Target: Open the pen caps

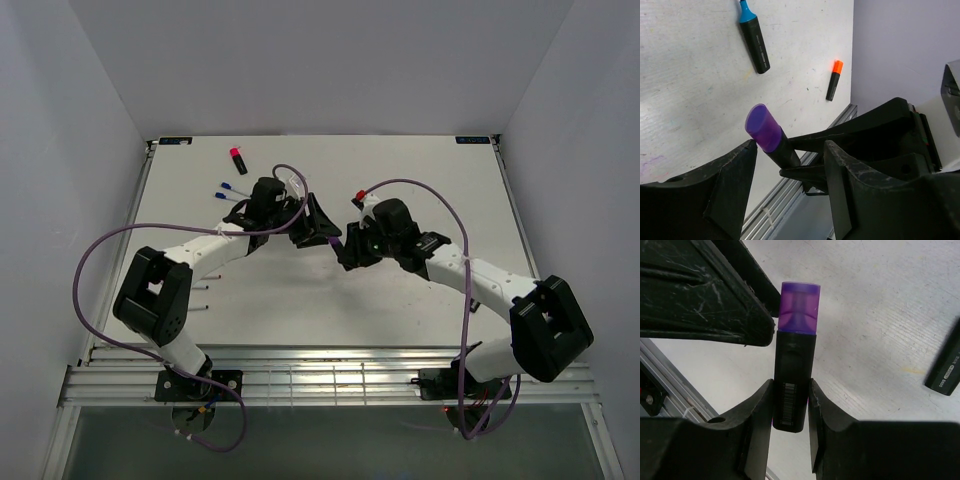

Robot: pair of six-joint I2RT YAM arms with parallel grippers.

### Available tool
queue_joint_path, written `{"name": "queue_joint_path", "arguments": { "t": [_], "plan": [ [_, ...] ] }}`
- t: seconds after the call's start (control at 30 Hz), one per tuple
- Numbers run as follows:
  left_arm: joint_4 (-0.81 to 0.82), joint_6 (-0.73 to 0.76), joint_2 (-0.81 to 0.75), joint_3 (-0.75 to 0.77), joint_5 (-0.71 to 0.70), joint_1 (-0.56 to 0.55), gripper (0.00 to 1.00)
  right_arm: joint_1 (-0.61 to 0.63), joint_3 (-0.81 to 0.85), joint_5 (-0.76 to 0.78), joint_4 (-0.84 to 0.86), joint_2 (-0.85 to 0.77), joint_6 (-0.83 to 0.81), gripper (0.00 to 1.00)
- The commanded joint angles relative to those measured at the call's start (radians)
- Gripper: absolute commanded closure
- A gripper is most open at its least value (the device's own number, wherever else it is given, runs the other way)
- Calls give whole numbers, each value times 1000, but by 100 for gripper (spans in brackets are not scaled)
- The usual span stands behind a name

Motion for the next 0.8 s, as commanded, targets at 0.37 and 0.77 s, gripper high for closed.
{"name": "queue_joint_path", "arguments": {
  "t": [0.37, 0.77],
  "plan": [
    [-38, 35, -30, 6, -94, -9, 41, 58, 0, -23, 63, -66, 19, 92],
    [-21, 28, -41, -8, -76, -9, 70, 59, -13, 2, 135, -12, 50, 92]
  ]
}}
